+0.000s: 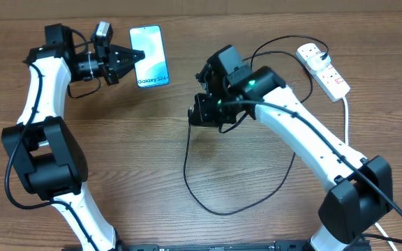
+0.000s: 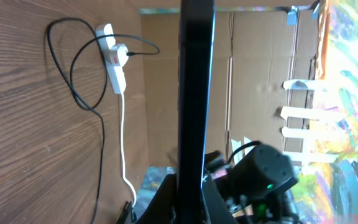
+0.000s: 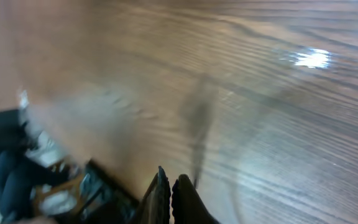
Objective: Plug charger to phone and switch on socket
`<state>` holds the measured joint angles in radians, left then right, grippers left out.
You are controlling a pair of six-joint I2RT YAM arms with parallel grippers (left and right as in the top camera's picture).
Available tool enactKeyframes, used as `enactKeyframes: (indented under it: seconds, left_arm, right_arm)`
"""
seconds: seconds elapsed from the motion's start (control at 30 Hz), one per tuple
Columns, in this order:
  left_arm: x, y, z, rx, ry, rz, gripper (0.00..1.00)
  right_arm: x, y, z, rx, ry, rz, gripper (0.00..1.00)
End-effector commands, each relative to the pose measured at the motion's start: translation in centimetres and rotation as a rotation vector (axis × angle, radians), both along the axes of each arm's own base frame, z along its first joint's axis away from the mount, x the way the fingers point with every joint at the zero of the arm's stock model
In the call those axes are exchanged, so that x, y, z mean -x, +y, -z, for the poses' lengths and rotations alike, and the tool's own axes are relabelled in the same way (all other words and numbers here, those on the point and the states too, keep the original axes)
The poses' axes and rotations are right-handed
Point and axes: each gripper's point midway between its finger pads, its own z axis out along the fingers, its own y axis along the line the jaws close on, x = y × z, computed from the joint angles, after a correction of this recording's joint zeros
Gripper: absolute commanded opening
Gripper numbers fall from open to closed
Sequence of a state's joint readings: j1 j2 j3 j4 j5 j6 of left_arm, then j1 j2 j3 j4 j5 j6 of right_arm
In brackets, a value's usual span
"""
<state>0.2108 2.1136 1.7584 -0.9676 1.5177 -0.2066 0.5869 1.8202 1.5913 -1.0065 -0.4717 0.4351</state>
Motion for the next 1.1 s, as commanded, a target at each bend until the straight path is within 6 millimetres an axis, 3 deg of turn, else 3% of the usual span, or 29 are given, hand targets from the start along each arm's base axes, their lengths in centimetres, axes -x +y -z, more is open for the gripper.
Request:
enactKeyframes:
  seconds: [0.0, 0.37, 0.5, 0.7, 0.83, 0.93, 1.07]
  left_arm:
    - [0.2, 0.6, -2.6, 0.02, -0.065, -0.005, 0.04]
    - [-0.2, 1.8, -1.7, -0.036, -0.055, -0.046, 0.04]
    - [-0.3, 1.9, -1.3, -0.056, -0.05, -0.051, 0.04]
    - [-0.4, 1.9, -1.0, -0.073, -0.046, -0.056, 0.04]
    - [-0.3, 1.9, -1.0, -0.072, -0.042, -0.056, 0.04]
    - [-0.3, 1.9, -1.0, -0.072, -0.043, -0.056, 0.04]
    - [-0.3, 1.9, -1.0, -0.072, -0.043, -0.056, 0.04]
  right_arm:
    - [-0.7, -1.7, 1.6, 0.112, -0.027, 0.14, 0.03]
    - [-1.0, -1.4, 6.8, 0.066, 0.01, 0.257, 0.04]
    - [-0.9, -1.6, 7.9, 0.062, 0.006, 0.261, 0.06]
    - [-1.4, -1.4, 7.7, 0.043, 0.008, 0.303, 0.36]
    - [-2.1, -1.0, 7.3, 0.02, -0.005, 0.329, 0.73]
    - [-2.7, -1.0, 7.2, 0.016, -0.033, 0.339, 0.82]
    - [-3.7, -1.5, 7.1, 0.038, -0.083, 0.369, 0.85]
